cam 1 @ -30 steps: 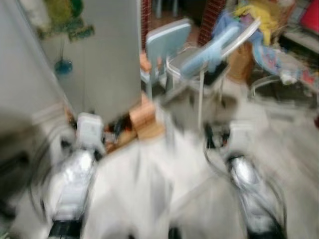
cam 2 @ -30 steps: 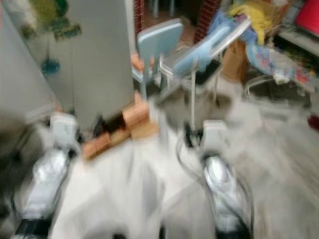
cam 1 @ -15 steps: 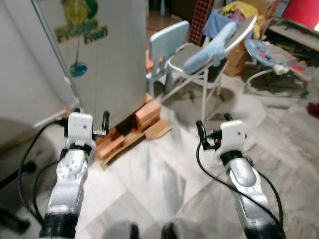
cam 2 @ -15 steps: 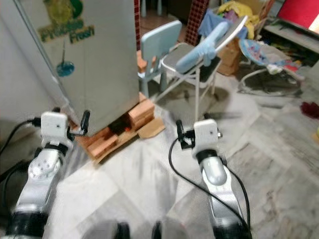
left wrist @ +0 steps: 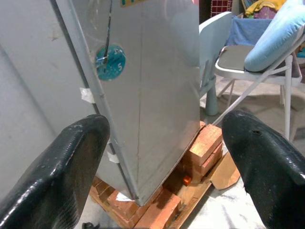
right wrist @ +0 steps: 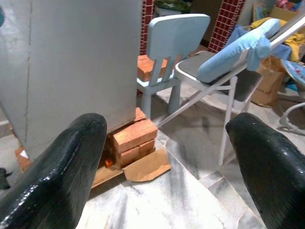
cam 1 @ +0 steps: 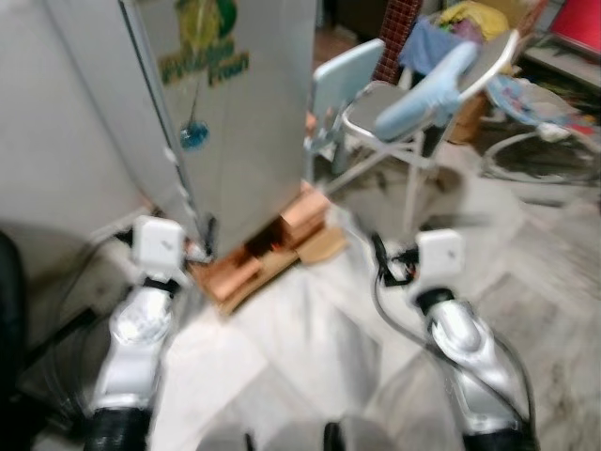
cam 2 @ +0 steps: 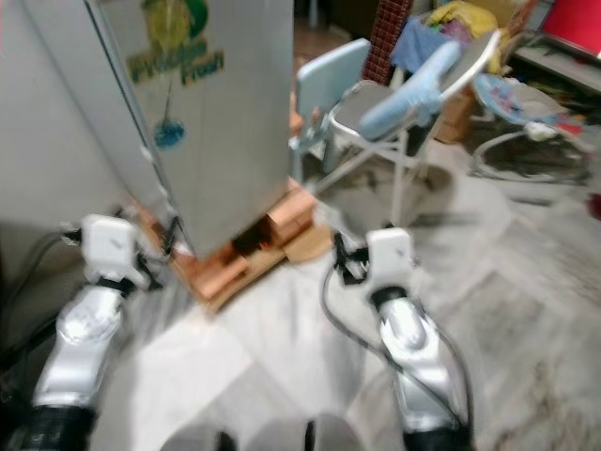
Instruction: Restocking fridge
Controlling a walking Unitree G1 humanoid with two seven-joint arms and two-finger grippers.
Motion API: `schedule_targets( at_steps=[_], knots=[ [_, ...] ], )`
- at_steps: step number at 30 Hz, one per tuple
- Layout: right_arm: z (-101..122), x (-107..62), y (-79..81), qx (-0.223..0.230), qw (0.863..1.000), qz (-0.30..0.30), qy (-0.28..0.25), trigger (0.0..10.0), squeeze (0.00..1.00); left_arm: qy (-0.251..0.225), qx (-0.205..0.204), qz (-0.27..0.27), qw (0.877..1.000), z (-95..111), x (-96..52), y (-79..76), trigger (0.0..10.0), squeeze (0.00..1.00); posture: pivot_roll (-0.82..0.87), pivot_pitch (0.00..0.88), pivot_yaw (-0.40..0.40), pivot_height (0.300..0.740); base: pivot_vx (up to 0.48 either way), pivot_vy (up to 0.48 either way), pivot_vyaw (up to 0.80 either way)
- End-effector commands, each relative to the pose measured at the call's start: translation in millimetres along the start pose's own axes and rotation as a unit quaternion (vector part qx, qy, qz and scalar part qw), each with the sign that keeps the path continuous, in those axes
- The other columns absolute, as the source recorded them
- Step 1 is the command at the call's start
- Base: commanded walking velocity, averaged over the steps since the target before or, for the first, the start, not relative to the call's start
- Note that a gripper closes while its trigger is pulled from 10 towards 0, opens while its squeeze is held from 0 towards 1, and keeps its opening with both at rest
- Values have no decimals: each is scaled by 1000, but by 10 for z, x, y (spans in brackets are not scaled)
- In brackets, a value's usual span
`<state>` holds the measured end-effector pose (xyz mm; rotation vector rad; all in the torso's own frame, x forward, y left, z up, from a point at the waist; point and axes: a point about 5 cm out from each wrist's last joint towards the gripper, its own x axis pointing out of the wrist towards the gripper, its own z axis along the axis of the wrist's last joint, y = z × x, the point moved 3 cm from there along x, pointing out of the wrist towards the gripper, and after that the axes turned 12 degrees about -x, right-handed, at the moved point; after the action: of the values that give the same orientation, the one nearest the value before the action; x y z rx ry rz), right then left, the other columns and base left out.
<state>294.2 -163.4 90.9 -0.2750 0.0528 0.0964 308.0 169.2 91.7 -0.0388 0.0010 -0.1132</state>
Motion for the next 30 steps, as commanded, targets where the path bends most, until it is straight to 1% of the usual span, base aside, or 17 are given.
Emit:
schedule_targets(
  at_steps=[1,3,4,5,7,8,11,12,14,15,18,20,22,23,25,28,30],
  knots=[
    [-26,-6,-4,11,1000,5,6,10000,0,3,4,7,1000,-21,-26,53,10000,0,-18,81,-20,740,0,0,0],
    [-10,-4,-1,10,1000,1,4,10000,0,2,3,11,1000,-15,-22,65,10000,0,-18,81,-20,740,0,0,0],
    [2,1,-38,-18,1000,-24,8,10000,0,5,-2,20,1000,-21,-27,94,10000,0,-15,75,-22,740,0,0,0],
    [5,4,-68,-33,999,-38,11,10000,0,10,-7,26,1000,-30,-35,113,10000,0,-15,75,-22,740,0,0,0],
    [9,-9,-73,-17,999,-33,8,10000,0,26,-23,26,999,-64,-76,126,10000,0,-14,76,-22,740,0,0,0],
    [14,-38,-115,-16,999,-38,8,10000,0,25,-18,24,999,-72,-130,134,10000,0,-15,75,-21,740,0,0,0],
    [-4,-89,-217,-27,997,-64,13,10000,0,19,-3,18,1000,-83,-209,149,10000,0,-16,75,-20,740,0,0,0],
    [-24,-167,-281,-23,997,-68,16,10000,0,13,15,21,1000,-96,-307,198,10000,0,-21,74,-15,740,0,0,0],
    [-25,-195,-295,-24,997,-65,17,10000,0,12,20,26,999,-96,-337,220,10000,0,-21,74,-15,740,0,0,0],
    [-42,-261,-333,-31,997,-69,20,10000,0,22,15,42,999,-123,-406,281,10000,0,-22,76,-12,740,0,0,0],
    [-55,-302,-350,-29,997,-74,20,10000,0,26,14,51,998,-132,-441,317,10000,0,-21,76,-13,740,0,0,0],
    [-87,-372,-324,-15,997,-67,19,10000,0,31,21,62,997,-145,-478,387,10000,0,-13,75,-15,740,0,0,0],
    [-83,-379,-272,-6,998,-57,15,10000,0,33,20,65,997,-147,-474,410,10000,0,-11,73,-16,740,0,0,0],
    [-75,-368,-237,7,999,-52,12,10000,0,32,20,63,997,-141,-463,411,10000,0,-11,73,-16,740,0,322,0],
    [-32,-338,-189,15,999,-42,5,10000,0,25,26,55,998,-108,-431,395,10000,0,-7,69,-17,740,0,456,-400],
    [3,-309,-193,12,999,-42,0,10000,0,13,35,42,998,-59,-384,369,10000,0,-5,69,-17,740,0,441,-800],
    [9,-311,-208,9,999,-41,-1,10000,0,9,41,36,998,-26,-367,339,10000,0,-5,68,-18,740,382,289,-800]
  ],
)
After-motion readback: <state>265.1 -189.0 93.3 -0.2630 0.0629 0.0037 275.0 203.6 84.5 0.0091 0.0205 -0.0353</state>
